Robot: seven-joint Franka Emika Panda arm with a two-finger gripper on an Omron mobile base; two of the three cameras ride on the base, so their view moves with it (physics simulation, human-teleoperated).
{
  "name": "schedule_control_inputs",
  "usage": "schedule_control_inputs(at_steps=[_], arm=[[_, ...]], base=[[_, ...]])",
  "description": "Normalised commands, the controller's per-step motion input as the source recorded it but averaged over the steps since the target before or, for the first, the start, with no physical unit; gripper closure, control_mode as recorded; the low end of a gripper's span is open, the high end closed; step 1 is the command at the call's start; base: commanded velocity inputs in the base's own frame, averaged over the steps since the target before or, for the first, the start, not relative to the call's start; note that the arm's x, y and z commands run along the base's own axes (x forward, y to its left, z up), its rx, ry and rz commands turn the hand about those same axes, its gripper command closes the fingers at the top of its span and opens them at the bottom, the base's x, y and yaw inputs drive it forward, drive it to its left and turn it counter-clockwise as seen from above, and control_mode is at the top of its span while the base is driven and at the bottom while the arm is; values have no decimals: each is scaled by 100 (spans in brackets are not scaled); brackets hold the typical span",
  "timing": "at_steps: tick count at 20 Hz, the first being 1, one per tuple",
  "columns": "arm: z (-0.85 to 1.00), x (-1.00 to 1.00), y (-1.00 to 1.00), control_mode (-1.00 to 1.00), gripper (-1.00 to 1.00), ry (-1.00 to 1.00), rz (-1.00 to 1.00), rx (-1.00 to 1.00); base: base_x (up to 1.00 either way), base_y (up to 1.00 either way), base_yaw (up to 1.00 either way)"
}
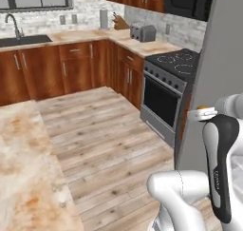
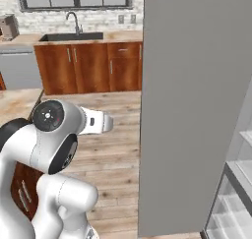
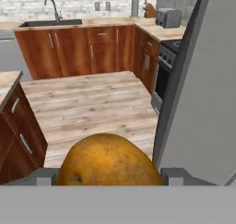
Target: Retrieve the mango and peach from the fridge and place them into the bowl on the dining table.
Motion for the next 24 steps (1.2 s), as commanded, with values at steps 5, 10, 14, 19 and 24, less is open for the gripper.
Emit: schedule_control_inputs(at_steps=[5,10,14,19,24], arm=[[0,0,0,100,100,0,0,0],[0,0,0,100,100,0,0,0],[0,0,0,100,100,0,0,0],[0,0,0,100,100,0,0,0],[0,0,0,100,100,0,0,0]], base=[[-52,-6,56],[-48,0,54],[-50,0,54],[-51,0,54],[-52,0,53]])
